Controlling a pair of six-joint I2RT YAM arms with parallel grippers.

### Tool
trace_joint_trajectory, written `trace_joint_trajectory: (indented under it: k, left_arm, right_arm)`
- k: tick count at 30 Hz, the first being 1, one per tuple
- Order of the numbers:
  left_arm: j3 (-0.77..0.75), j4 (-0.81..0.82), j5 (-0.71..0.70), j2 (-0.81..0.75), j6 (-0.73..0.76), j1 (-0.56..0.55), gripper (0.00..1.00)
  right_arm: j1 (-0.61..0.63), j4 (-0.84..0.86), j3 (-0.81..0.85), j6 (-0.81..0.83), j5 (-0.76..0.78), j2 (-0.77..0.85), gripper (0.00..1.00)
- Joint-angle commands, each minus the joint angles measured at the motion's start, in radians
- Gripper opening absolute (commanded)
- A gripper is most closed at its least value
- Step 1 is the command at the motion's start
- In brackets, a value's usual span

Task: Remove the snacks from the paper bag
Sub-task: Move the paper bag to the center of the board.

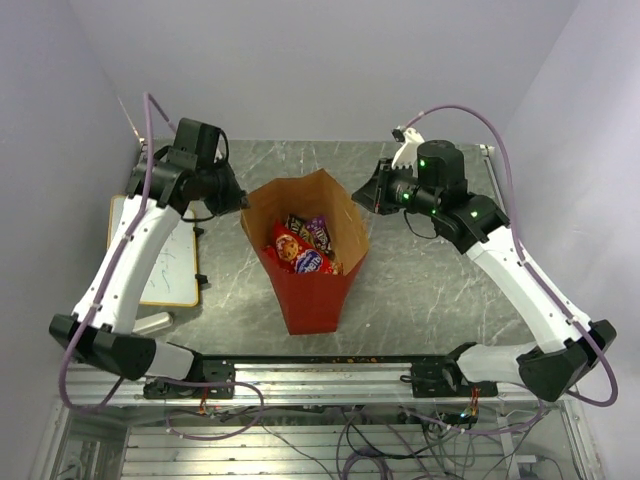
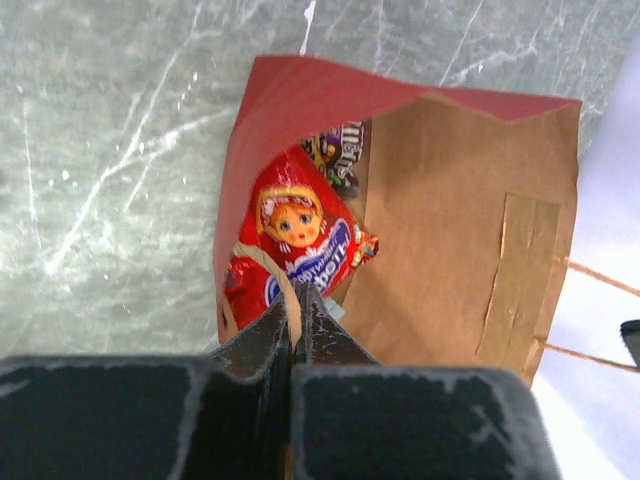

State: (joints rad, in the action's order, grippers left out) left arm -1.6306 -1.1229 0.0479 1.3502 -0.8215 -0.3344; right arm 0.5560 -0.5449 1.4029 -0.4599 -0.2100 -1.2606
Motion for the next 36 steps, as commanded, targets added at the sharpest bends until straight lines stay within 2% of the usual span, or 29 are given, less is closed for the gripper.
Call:
trace_joint_trajectory:
  k: [1, 8, 11, 16, 19, 23, 30, 36]
  left_arm:
    - [-0.175, 0.014, -0.019, 0.099, 0.095, 0.030, 0.07]
    - [-0.566, -0.034, -0.029, 0.322, 0.199, 0.125, 0.07]
    - [-0.627, 0.042, 0.055, 0.368, 0.199, 0.185, 0.07]
    - [-0.545, 0.271, 0.276, 0.388, 0.154, 0.210, 0.07]
    - [-0.466, 0.377, 0.396, 0.387, 0.130, 0.210, 0.07]
    - [-0.408, 0.445, 0.488, 0.383, 0.136, 0.205, 0.07]
    - [-0.293, 0.579, 0.585, 0.334, 0.094, 0.115, 0.07]
    - [-0.220, 0.571, 0.543, 0.285, 0.116, 0.001, 0.07]
  right_arm:
    - [0.002, 0.076, 0.034, 0.005, -0.029, -0.023, 0.11]
    - [0.013, 0.152, 0.097, -0.040, -0.150, -0.134, 0.12]
    - [0.039, 0.148, 0.160, -0.027, -0.159, -0.201, 0.12]
    - [0.064, 0.138, 0.197, -0.021, -0.216, -0.277, 0.12]
    - [0.082, 0.124, 0.156, -0.016, -0.252, -0.287, 0.12]
    - [0.120, 0.113, 0.066, 0.008, -0.294, -0.265, 0.12]
    - [0.151, 0.042, -0.040, 0.068, -0.244, -0.208, 0.13]
    - [0.152, 0.011, -0.142, 0.097, -0.198, -0.133, 0.13]
